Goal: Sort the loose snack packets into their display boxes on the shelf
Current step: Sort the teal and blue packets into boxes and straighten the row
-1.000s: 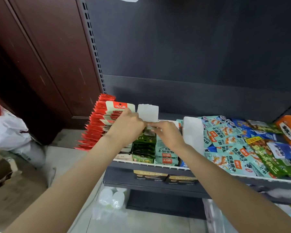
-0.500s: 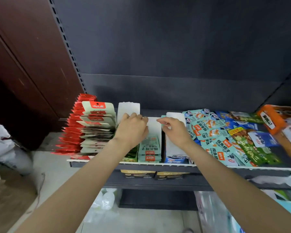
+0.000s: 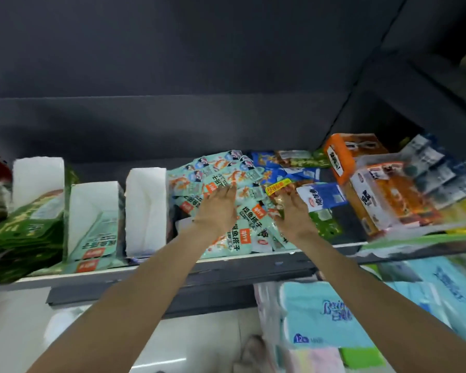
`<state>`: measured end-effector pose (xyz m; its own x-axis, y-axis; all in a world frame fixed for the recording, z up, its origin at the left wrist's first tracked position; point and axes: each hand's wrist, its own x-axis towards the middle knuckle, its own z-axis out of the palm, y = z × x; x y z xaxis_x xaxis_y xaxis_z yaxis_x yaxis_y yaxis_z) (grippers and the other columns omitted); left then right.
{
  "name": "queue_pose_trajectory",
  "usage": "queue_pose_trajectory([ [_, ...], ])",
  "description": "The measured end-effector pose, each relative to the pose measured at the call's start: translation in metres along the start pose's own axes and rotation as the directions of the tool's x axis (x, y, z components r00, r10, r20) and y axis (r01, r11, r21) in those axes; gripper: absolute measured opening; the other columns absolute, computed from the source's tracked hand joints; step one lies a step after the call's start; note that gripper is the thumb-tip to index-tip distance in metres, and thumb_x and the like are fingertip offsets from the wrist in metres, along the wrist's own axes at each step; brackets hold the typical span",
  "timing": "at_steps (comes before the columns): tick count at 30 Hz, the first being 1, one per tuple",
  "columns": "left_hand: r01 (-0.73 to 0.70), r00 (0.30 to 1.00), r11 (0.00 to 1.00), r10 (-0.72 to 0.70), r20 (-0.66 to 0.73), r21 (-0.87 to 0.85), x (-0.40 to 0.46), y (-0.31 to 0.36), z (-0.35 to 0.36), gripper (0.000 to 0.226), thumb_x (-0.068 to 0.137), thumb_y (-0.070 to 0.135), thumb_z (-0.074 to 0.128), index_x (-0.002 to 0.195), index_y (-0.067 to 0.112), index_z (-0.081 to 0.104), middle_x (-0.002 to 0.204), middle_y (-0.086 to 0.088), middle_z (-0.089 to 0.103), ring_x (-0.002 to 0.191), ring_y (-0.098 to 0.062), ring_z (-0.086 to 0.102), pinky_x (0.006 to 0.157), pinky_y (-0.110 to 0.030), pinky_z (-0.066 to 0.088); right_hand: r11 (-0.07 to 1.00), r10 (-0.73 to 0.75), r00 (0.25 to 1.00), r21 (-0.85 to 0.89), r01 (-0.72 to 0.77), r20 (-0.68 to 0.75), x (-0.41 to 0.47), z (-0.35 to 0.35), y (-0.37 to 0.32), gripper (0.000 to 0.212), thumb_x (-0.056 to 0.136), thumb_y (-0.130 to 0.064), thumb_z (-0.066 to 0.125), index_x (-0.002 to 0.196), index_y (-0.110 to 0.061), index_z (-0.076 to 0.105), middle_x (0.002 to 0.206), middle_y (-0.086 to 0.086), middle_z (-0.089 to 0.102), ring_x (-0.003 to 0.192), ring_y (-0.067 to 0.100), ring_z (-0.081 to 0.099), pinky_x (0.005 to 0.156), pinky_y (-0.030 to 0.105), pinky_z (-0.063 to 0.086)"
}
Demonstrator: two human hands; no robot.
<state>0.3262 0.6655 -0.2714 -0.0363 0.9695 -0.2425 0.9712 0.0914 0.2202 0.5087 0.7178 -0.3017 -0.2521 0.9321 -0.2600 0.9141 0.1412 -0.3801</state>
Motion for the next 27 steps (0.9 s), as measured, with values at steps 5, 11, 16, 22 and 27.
queue_pose_trajectory([
  [5, 0.122, 0.983, 0.992, -0.116, 0.14, -0.039, 0.018, 0.002, 0.032, 0.07, 0.097, 0.037, 0.042, 0.152, 0.019, 0.003, 0.159, 0.002, -0.008, 0.146, -0.021, 0.0, 0.118, -0.042, 0.014, 0.988, -0.097, 0.995, -0.125, 0.096, 0.001, 0.017, 0.003, 0.014, 0.069, 0.094, -0.025, 0.054, 0.149, -0.012, 0.014, 0.157, 0.01, 0.009, 0.145, 0.026, 0.012, 0.114, 0.036, 0.023],
  [11, 0.198, 0.98, 0.958, -0.196, 0.032, -0.208, 0.023, 0.013, 0.025, 0.053, 0.095, 0.028, 0.05, 0.144, 0.015, 0.034, 0.156, -0.002, 0.02, 0.139, -0.026, 0.027, 0.114, -0.041, 0.025, 0.903, -0.244, 0.969, -0.355, 0.243, 0.044, 0.012, -0.015, -0.007, 0.016, 0.092, -0.006, 0.052, 0.103, -0.001, 0.062, 0.101, 0.017, 0.066, 0.093, 0.032, 0.064, 0.078, 0.037, 0.053],
  [16, 0.246, 0.949, 0.579, -0.309, 0.07, -0.778, 0.032, 0.039, -0.004, 0.038, 0.101, 0.029, 0.037, 0.122, 0.004, 0.057, 0.127, -0.011, 0.059, 0.11, -0.025, 0.059, 0.096, -0.031, 0.045, 0.937, -0.259, 0.953, -0.279, 0.209, -0.157, 0.009, -0.046, -0.012, 0.022, 0.098, -0.008, 0.041, 0.106, -0.002, 0.06, 0.088, 0.015, 0.068, 0.083, 0.029, 0.066, 0.063, 0.031, 0.047],
  [22, 0.226, 0.908, -0.018, -0.357, 0.217, -0.974, 0.026, 0.045, -0.049, 0.034, 0.094, 0.038, 0.053, 0.102, 0.005, 0.057, 0.087, -0.013, 0.068, 0.07, -0.025, 0.071, 0.068, -0.032, 0.06, 0.795, -0.6, 0.723, -0.157, 0.586, -0.343, -0.005, -0.048, -0.036, 0.02, 0.086, -0.012, 0.062, 0.103, -0.01, 0.071, 0.09, 0.008, 0.073, 0.067, 0.026, 0.07, 0.053, 0.037, 0.058],
  [27, 0.063, 0.86, -0.004, -0.507, 0.057, -0.998, -0.009, 0.002, -0.068, 0.023, 0.094, 0.004, 0.054, 0.116, -0.001, 0.054, 0.084, -0.011, 0.065, 0.061, -0.015, 0.065, 0.055, -0.022, 0.058, 0.867, -0.385, 0.891, 0.237, 0.439, -0.241, -0.013, -0.043, -0.069, 0.053, 0.088, -0.045, 0.058, 0.136, -0.025, 0.048, 0.14, 0.003, 0.045, 0.13, 0.021, 0.038, 0.108, 0.042, 0.034],
])
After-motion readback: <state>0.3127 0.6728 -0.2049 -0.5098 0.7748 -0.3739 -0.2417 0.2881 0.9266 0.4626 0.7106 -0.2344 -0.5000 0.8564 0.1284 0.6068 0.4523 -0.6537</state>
